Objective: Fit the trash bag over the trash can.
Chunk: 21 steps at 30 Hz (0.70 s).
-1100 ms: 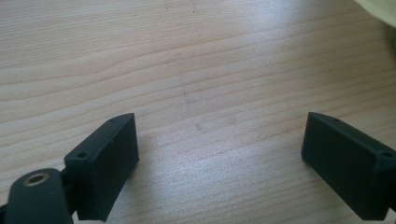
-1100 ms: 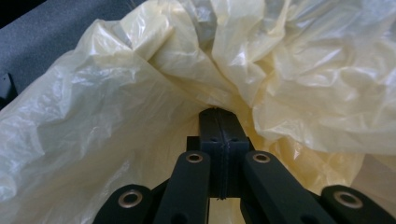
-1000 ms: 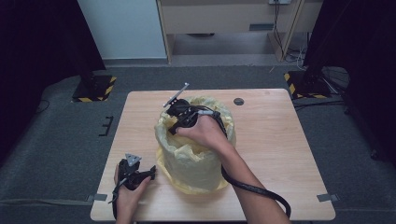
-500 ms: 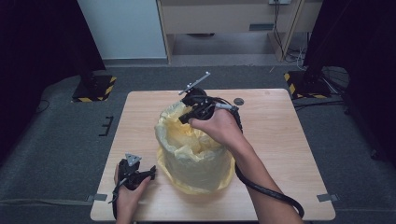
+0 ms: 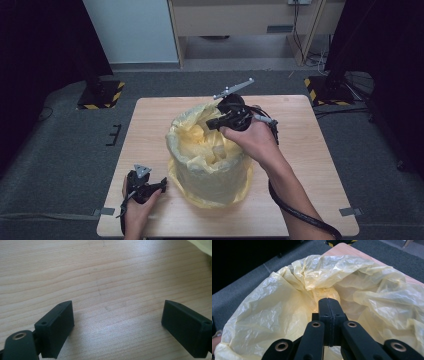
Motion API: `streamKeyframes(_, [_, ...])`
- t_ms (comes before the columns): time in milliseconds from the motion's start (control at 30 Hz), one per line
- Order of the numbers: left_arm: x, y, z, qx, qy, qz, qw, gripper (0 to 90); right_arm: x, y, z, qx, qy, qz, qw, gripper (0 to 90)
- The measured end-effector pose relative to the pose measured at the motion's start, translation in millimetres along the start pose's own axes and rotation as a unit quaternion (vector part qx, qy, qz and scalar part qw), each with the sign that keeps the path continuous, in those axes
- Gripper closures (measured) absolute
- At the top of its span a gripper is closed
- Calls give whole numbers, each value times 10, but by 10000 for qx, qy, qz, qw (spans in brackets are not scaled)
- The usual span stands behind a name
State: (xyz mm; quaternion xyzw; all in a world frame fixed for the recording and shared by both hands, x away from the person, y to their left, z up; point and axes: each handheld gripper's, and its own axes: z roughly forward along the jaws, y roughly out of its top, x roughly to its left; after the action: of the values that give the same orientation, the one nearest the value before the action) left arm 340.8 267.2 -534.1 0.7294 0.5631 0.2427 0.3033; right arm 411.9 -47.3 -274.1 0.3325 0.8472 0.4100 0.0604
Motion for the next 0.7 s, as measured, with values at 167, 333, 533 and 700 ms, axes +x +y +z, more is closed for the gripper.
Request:
streamKeyframes(167, [0,0,0,1,0,2,10000,102,-18,-62,-76,-121,22,11,9999,900])
streamKeyframes(333, [0,0,0,0,1,0,10000,102,-61,-112,-190,-257,-25,68,9996,900])
streamKeyframes(533, [0,0,0,3,0,-1,10000,102,-187,-202,-368,-477,-45,255,9985,900])
streamKeyframes(700, [0,0,-1,4,1,-1,10000,102,-315,-284,-525,-687,-76,462,9965,900])
